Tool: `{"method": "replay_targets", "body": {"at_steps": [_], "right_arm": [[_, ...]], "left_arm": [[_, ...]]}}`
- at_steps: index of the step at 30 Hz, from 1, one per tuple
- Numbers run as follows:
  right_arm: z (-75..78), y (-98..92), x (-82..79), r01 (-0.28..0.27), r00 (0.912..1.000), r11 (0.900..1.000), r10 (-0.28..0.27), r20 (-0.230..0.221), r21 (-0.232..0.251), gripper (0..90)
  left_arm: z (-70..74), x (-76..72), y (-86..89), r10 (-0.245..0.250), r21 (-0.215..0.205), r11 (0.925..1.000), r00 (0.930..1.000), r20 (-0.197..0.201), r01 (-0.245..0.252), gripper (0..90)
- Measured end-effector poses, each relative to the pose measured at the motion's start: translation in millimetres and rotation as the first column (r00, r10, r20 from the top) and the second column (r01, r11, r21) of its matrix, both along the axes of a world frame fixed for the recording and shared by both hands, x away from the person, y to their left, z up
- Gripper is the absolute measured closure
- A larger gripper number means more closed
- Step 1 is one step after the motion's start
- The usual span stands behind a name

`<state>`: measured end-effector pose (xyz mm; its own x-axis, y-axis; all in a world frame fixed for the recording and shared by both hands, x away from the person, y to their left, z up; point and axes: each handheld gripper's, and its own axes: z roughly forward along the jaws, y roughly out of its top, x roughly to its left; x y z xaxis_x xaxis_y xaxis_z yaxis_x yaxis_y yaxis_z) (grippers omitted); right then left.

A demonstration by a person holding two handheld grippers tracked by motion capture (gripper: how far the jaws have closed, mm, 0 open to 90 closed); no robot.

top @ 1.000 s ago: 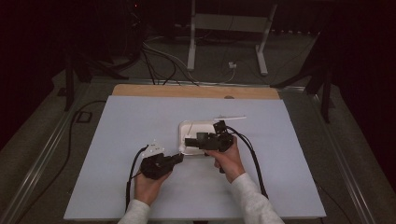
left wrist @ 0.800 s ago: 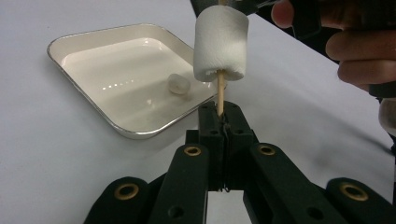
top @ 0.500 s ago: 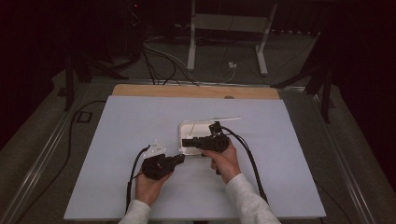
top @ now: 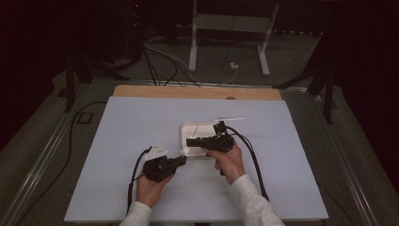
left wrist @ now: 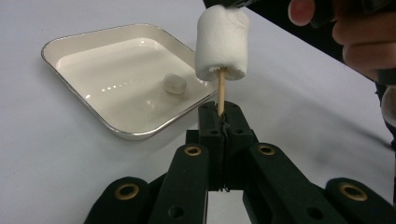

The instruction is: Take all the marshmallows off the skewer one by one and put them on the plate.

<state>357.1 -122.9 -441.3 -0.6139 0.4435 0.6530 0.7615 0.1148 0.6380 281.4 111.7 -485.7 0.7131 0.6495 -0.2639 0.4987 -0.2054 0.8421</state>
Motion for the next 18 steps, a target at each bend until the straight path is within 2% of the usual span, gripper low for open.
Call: {"method": "replay_targets", "body": {"at_steps": [15,18], "right_arm": [[6.6,-9.2,4.3,0.014,0.9997,1.0,-0.013,-0.023,0.022,79.2],[9.3,-15.3,6.5,0.045,0.9987,0.998,-0.043,-0.026,0.048,79.9]], "left_arm": [[-0.9,-2.0,0.9,-0.017,-0.006,0.9998,0.9997,0.016,0.017,90.0],[-3.2,-2.6,1.4,-0.02,0.007,0.9998,0.9997,0.013,0.019,90.0]]}}
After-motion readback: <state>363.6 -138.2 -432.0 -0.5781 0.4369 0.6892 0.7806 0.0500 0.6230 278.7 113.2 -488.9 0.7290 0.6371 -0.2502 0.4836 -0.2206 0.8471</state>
